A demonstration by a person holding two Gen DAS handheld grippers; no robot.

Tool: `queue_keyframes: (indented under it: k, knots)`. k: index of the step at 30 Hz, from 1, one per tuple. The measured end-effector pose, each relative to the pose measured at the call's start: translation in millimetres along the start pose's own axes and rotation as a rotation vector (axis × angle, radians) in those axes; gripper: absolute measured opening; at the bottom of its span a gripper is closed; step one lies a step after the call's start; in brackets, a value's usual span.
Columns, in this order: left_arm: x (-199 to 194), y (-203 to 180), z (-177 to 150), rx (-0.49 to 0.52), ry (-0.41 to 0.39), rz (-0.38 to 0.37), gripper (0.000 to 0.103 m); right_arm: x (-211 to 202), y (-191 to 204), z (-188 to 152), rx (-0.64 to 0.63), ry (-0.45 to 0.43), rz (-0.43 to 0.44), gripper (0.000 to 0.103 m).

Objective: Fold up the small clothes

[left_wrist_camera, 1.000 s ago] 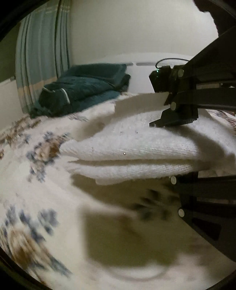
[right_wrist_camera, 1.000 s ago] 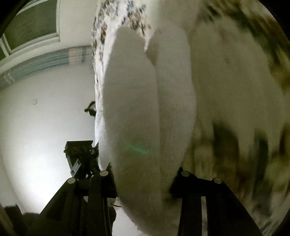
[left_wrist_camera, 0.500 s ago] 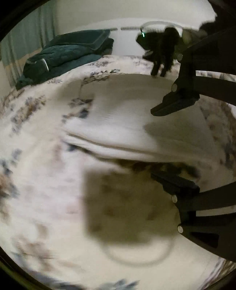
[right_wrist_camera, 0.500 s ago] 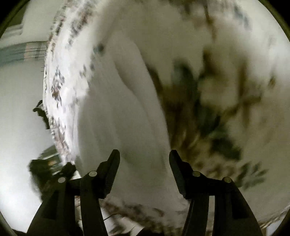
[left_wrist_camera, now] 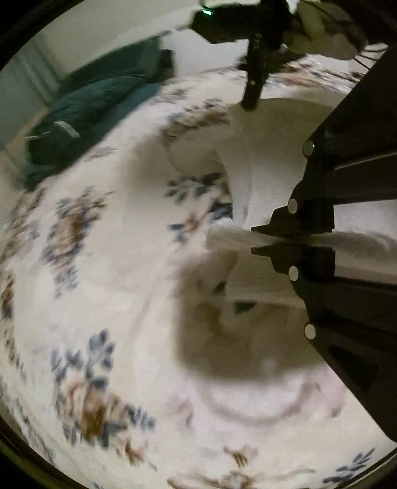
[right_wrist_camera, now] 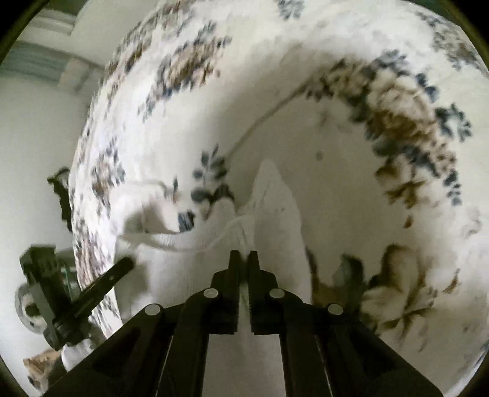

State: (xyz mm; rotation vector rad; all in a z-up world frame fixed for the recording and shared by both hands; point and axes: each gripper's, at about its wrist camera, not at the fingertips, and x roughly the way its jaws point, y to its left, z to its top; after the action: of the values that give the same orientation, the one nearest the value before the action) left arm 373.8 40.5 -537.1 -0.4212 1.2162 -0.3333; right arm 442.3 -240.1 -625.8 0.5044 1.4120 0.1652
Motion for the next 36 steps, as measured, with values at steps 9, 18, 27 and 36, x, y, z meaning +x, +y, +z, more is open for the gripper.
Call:
queue_keyframes:
  k: [9, 18, 27, 36]
  knots:
    - [16, 53, 19, -0.171, -0.006, 0.012, 0.003, 1, -18, 32, 0.044, -0.063, -0.05, 0.003]
    - [8, 56, -4, -0.244, 0.089, -0.115, 0.042, 46, -37, 28, 0.108, 0.137, 0.078, 0.034]
    - [-41, 42, -121, -0.291, 0.174, -0.192, 0.054, 18, -88, -112, 0.243, 0.343, 0.233, 0.065]
    - [-38, 33, -159, -0.311, 0.118, -0.173, 0.009, 22, -105, -168, 0.321, 0.232, 0.239, 0.01]
